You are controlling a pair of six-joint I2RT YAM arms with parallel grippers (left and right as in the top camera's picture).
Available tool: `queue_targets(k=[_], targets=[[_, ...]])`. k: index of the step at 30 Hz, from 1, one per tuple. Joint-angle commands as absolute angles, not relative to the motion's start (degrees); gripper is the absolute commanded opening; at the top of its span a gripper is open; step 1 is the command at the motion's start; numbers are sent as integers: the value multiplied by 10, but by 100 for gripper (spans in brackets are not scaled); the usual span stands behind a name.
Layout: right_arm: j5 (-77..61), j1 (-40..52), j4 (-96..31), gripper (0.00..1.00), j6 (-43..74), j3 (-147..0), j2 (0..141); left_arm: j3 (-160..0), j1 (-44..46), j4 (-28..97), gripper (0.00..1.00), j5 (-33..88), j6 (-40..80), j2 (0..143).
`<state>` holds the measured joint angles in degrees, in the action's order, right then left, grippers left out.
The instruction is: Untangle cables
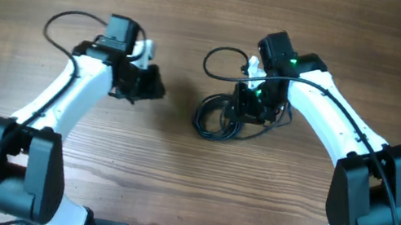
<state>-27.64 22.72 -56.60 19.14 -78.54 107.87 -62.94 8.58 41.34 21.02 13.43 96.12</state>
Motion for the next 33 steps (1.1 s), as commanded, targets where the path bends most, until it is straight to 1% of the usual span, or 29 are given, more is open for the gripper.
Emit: queue_targets(k=[1,3,7,13,20,22,25,33], targets=[[-233,230,-563,30,182,-761,1070,-625,143,411,34,227,61,968],[-219,230,-550,31,187,-752,1070,-625,167,408,37,225,47,968],[-140,230,-503,34,227,-737,1072,-625,208,409,38,225,17,968],[-137,230,-430,35,232,-712,1074,-625,258,409,39,225,-13,968],[-137,230,-422,35,242,-708,1075,-625,293,408,39,224,-28,968],[-137,230,-422,32,242,-708,1075,-625,302,406,39,224,-32,968],[-130,230,-418,32,245,-708,1075,-625,312,404,39,217,-43,968],[-129,230,-399,32,274,-707,1097,-625,318,372,39,197,-46,968]])
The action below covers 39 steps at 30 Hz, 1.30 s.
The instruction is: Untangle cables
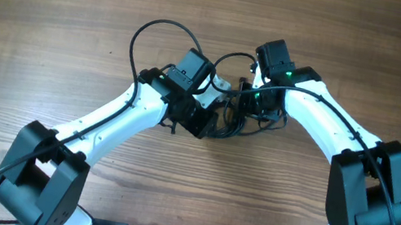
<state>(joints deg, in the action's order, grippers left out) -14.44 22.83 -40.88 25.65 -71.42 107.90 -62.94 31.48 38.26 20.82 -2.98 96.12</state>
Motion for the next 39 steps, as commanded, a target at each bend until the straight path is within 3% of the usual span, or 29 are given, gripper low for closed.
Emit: queue_targets(k=[1,4,9,11,18,22,26,29,34,39], targets=[[-129,230,-396,32,274,-708,1105,-625,318,370,39,196,-53,968],[-129,228,-394,29,285,-708,1117,-625,318,366,38,194,-58,968],[-175,213,-378,11,286,-708,1120,-625,318,364,37,189,-58,968],[-201,212,-363,4,288,-708,1122,-625,318,362,32,175,-55,968],[-248,213,-354,4,287,-707,1122,-625,316,351,30,149,9,968],[-289,213,-350,4,277,-707,1122,-624,324,349,38,149,-38,968],[-295,212,-346,4,273,-707,1122,-617,328,349,54,118,-73,968],[-273,212,-346,4,271,-707,1122,-611,328,348,59,108,-74,968],[-226,211,-335,20,270,-707,1123,-605,329,340,58,108,-118,969],[-218,211,-335,27,271,-707,1123,-605,330,329,58,108,-163,978]])
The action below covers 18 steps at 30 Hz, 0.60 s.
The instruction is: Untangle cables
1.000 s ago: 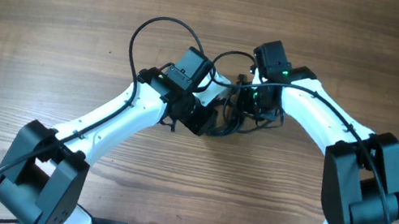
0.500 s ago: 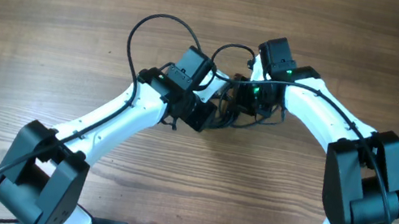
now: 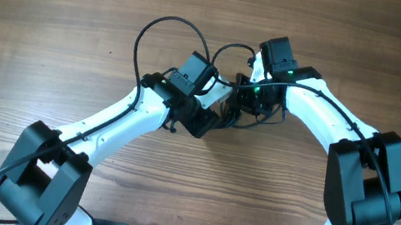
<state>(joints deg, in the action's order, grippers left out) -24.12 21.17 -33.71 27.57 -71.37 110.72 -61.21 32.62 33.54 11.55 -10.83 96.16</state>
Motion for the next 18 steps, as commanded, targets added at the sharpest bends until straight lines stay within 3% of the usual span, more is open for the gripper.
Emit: queue_targets(k=[1,9,14,18], targets=[[-213,211,-335,28,272,-707,1123,-605,330,325,58,108,-164,980],[-187,211,-339,33,281,-707,1123,-605,330,317,58,108,-164,995],[-180,211,-339,43,289,-707,1123,-605,330,310,58,109,-163,1010],[-180,211,-339,45,289,-707,1123,-605,333,308,58,111,-163,1011]])
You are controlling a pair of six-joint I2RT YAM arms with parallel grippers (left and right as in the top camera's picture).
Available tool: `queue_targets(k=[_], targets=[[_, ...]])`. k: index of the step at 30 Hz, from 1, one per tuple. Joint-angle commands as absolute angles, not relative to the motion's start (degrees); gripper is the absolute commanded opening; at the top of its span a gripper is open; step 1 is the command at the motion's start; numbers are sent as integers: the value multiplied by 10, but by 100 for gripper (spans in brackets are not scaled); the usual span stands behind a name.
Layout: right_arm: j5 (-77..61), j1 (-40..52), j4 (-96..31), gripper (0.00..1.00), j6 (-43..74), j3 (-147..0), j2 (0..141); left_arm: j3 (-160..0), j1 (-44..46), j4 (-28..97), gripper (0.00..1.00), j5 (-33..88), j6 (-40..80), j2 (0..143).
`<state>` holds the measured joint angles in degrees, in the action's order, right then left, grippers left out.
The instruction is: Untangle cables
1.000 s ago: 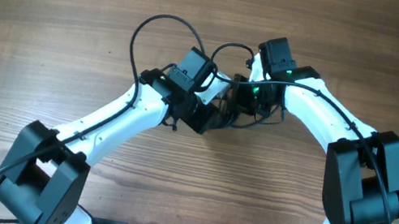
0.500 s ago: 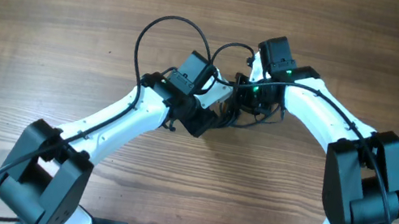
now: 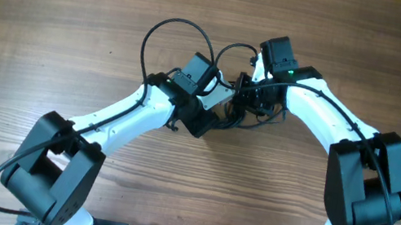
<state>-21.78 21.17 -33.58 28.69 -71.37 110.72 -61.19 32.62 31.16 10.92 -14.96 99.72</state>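
Note:
A bundle of black cables (image 3: 227, 118) lies bunched at the table's middle, mostly covered by the two wrists. My left gripper (image 3: 214, 113) reaches into it from the left, fingers buried in the cables. From the right and slightly behind, my right gripper (image 3: 243, 97) presses into the same bundle. The two grippers are almost touching. The overhead view hides both pairs of fingertips, so their state does not show.
Each wrist carries its own black cable loop: the left arm's loop (image 3: 169, 47) and the right arm's loop (image 3: 232, 52). The wooden table (image 3: 53, 12) surrounds the arms. A black rail runs along the front edge.
The left arm's elbow and base link have swung to the right, while its gripper stays at the bundle. The right arm has hardly moved. The cables look slightly more bunched.
First my left gripper hung away to the left while my right gripper sat in a spread coil of cables. Then the left gripper was at the coil's left side, against the right one. Both have stayed there, with the coil drawn tighter between them.

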Motion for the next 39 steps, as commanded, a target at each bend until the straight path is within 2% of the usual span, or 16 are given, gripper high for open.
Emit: queue_targets(k=[1,4,6,8,9,12,14,18,25,29,33,34,35,36,38,39], targets=[[-180,211,-339,45,289,-707,1123,-605,337,306,58,111,-163,1011],[-180,211,-339,45,289,-707,1123,-605,353,301,58,111,-164,1011],[-180,211,-339,45,289,-707,1123,-605,367,302,66,110,-163,1011],[-180,211,-338,45,289,-707,1123,-606,376,294,66,110,-163,1011],[-180,211,-337,45,289,-707,1123,-606,379,290,64,110,-163,1011],[-180,211,-334,45,289,-707,1123,-606,388,275,43,110,-163,1011],[-180,211,-334,45,289,-707,1123,-605,393,266,37,110,-165,1011],[-191,211,-334,45,289,-707,1123,-605,405,261,40,110,-207,1011],[-206,211,-326,45,289,-707,1123,-605,410,247,43,76,-211,1017],[-206,211,-324,46,289,-707,1123,-605,409,234,50,74,-211,1038],[-205,211,-324,46,288,-707,1123,-605,409,231,50,74,-210,1057],[-205,211,-324,46,286,-707,1123,-605,409,231,49,74,-210,1058],[-205,211,-324,46,286,-707,1123,-605,409,231,43,74,-210,1058],[-205,211,-324,46,286,-707,1123,-605,409,231,28,74,-210,1058],[-203,211,-324,46,285,-707,1123,-605,409,231,9,74,-210,1058],[-198,210,-324,46,285,-707,1123,-605,409,231,4,74,-210,1058]])
